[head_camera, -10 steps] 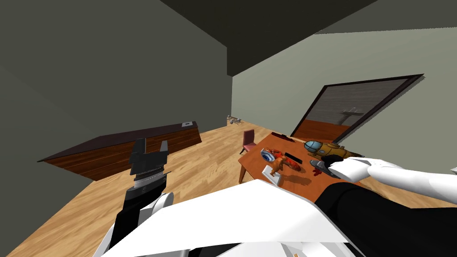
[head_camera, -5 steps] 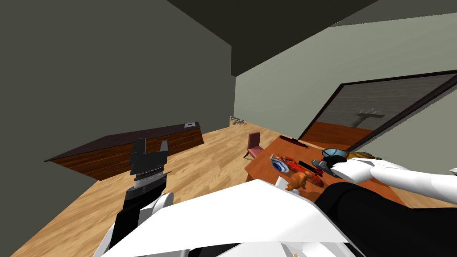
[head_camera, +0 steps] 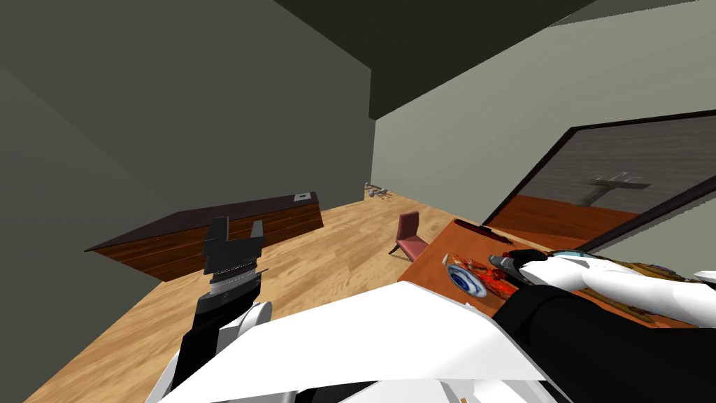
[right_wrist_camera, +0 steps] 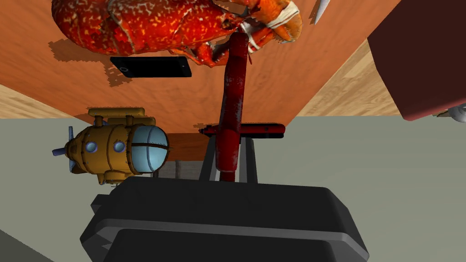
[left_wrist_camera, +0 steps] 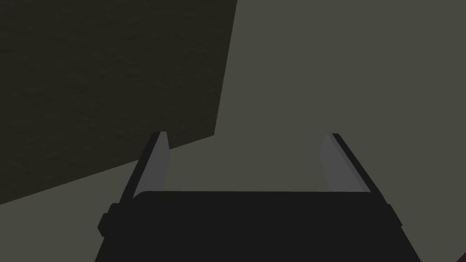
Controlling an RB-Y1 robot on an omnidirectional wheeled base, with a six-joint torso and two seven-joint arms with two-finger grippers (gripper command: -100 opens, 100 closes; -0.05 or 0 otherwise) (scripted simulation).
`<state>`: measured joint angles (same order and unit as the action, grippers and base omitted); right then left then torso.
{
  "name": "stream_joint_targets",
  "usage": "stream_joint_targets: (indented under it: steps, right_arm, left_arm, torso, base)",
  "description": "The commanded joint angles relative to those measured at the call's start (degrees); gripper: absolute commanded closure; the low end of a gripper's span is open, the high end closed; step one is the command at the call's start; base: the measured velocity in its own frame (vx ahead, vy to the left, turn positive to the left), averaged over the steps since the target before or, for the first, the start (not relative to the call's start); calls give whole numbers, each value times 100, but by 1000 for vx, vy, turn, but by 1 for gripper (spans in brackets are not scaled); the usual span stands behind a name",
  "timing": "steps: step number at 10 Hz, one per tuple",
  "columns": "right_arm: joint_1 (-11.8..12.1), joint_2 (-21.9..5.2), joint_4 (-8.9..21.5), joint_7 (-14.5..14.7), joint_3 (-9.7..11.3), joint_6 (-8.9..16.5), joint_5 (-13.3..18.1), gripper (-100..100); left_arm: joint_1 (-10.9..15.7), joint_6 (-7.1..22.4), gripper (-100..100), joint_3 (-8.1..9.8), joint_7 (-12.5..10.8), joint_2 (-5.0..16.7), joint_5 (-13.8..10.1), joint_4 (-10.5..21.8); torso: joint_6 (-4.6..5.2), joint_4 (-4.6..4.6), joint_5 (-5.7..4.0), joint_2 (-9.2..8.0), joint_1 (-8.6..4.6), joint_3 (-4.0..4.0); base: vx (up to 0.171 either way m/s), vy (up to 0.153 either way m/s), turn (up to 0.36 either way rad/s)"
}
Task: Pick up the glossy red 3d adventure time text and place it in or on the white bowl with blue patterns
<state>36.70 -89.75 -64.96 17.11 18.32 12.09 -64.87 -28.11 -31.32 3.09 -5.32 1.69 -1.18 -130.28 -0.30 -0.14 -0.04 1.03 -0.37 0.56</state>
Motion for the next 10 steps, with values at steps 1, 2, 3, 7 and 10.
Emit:
stream_joint_targets:
  steps: [1, 2, 3, 7, 10]
  right_arm:
    - [89, 83, 5, 73, 102, -138, -57, 100]
    - [89, 83, 5, 73, 102, -138, -57, 100]
    - [80, 272, 56, 210, 343, -238, -179, 100]
    - [26, 271, 69, 264, 380, -248, -238, -100]
    - [26, 270, 69, 266, 380, -249, -239, -100]
  left_arm:
    - [0, 0, 0, 0, 0, 0, 0, 0]
    - [0, 0, 0, 0, 0, 0, 0, 0]
    - [1, 0, 0, 0, 0, 0, 0, 0]
    - [2, 0, 0, 0, 0, 0, 0, 0]
    - [2, 1, 0, 0, 0, 0, 0, 1]
  torso:
    - [0, 0, 0, 0, 0, 0]
    - [6, -1, 2, -5, 0, -2]
    - [13, 3, 5, -32, -6, -16]
    - [29, 13, 7, -91, -18, -48]
    - [30, 15, 5, -98, -25, -53]
  base:
    - [209, 77, 74]
    - [130, 47, 13]
    - [123, 70, 26]
    - [30, 30, -5]
    - [0, 0, 0]
